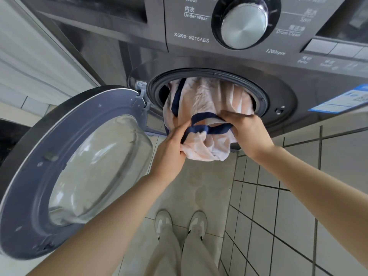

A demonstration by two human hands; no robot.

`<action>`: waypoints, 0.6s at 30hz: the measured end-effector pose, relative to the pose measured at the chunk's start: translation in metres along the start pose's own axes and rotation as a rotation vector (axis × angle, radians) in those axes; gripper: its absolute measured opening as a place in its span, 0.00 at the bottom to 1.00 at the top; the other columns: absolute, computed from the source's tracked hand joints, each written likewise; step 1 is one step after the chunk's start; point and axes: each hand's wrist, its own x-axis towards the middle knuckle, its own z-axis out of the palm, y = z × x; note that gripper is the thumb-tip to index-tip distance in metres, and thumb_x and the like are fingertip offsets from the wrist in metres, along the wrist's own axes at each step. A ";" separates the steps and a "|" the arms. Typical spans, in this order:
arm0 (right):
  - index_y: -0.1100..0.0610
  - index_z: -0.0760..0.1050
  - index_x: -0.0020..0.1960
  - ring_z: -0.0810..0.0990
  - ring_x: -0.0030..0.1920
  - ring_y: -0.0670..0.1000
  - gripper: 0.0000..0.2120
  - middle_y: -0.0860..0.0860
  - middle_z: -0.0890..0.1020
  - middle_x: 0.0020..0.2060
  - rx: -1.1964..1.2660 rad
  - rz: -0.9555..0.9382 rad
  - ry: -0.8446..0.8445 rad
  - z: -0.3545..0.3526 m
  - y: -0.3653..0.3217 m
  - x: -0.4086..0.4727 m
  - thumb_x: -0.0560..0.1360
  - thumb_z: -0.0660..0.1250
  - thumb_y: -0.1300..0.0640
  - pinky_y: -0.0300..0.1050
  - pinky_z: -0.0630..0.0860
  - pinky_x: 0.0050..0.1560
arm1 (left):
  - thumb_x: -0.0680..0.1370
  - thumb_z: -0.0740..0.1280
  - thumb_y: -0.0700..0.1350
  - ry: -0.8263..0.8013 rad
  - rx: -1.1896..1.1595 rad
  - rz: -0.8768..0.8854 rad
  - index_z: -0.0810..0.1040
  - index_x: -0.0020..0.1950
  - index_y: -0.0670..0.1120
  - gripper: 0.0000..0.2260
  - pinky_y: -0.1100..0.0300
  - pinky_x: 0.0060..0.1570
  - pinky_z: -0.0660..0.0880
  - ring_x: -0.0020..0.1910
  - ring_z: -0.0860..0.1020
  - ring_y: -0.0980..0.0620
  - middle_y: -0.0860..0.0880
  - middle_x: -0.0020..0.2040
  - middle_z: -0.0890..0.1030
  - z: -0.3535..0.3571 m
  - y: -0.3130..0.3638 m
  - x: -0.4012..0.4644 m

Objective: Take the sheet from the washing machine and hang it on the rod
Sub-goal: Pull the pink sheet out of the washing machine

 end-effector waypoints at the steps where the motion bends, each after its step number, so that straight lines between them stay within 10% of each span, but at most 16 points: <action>1: 0.56 0.79 0.55 0.75 0.30 0.56 0.18 0.51 0.81 0.35 0.052 -0.010 0.006 -0.003 -0.005 -0.008 0.69 0.59 0.65 0.46 0.75 0.29 | 0.70 0.59 0.26 -0.001 0.025 0.041 0.63 0.75 0.48 0.36 0.60 0.61 0.70 0.70 0.68 0.50 0.49 0.74 0.67 0.000 0.001 0.002; 9: 0.61 0.81 0.53 0.82 0.38 0.49 0.12 0.53 0.83 0.40 0.357 -0.061 0.026 -0.008 -0.054 -0.079 0.73 0.63 0.65 0.40 0.78 0.39 | 0.74 0.59 0.28 -0.194 0.412 0.454 0.51 0.79 0.53 0.38 0.44 0.74 0.55 0.78 0.46 0.49 0.51 0.79 0.50 0.010 0.010 0.017; 18: 0.54 0.83 0.55 0.82 0.46 0.43 0.19 0.43 0.84 0.46 0.620 0.226 -0.077 -0.017 -0.056 -0.107 0.68 0.63 0.67 0.37 0.78 0.47 | 0.72 0.68 0.32 -0.124 0.302 0.598 0.83 0.54 0.39 0.11 0.47 0.64 0.72 0.62 0.77 0.45 0.44 0.57 0.83 0.022 -0.019 -0.014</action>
